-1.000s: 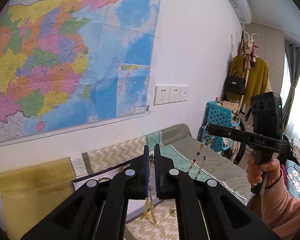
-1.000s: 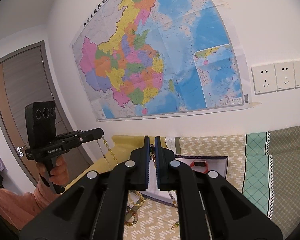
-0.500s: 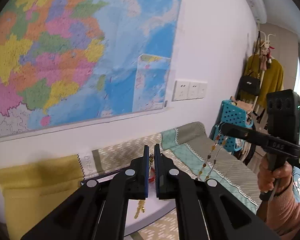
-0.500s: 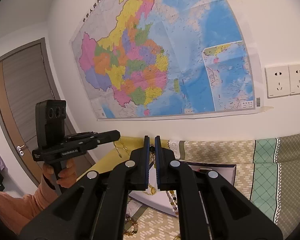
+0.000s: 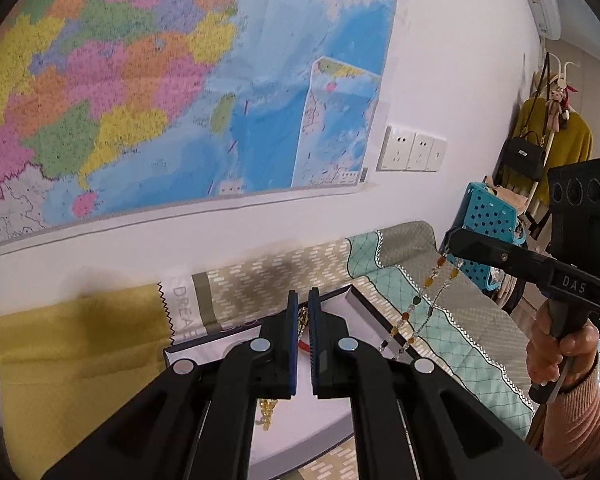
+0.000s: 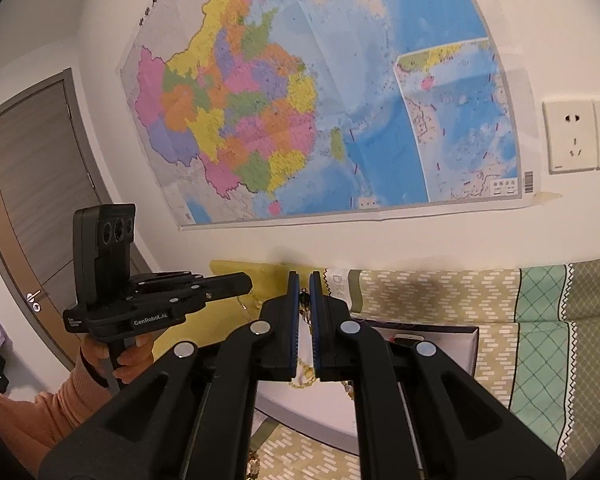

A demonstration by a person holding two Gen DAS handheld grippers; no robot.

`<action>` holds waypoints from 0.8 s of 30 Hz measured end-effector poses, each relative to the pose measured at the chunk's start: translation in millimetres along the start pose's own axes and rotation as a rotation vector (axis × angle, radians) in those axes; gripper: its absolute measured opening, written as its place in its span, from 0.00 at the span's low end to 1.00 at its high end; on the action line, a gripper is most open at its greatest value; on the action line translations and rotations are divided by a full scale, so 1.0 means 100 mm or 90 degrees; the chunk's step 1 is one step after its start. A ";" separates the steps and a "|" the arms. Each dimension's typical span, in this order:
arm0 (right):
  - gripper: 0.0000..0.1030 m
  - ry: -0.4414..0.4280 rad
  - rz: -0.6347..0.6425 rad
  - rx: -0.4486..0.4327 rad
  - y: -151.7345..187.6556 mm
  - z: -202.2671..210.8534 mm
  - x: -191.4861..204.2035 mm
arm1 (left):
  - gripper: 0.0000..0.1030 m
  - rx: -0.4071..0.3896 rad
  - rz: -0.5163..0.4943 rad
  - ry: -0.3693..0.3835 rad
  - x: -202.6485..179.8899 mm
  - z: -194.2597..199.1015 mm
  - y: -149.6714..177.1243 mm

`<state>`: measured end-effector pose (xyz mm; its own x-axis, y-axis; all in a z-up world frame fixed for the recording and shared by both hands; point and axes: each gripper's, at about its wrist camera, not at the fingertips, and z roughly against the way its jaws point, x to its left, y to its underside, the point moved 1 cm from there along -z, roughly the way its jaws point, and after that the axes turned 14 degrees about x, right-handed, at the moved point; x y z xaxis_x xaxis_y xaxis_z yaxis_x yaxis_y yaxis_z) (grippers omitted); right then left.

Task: Organize jewelry
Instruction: 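Carry the necklace over the navy box with the right tool while the left tool carries the yellow bracelet there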

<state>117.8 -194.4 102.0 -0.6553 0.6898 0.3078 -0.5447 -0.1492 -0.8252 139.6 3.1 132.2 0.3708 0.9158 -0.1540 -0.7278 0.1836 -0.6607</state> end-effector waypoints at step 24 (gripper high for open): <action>0.05 0.054 -0.035 0.092 0.22 -0.51 -0.52 | 0.03 0.126 0.033 0.008 0.19 -0.83 0.33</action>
<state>166.4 -197.4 43.9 -0.5797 0.7558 0.3045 -0.6520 -0.2061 -0.7297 170.8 -2.7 46.9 0.3359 0.9217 -0.1938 -0.8452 0.2042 -0.4940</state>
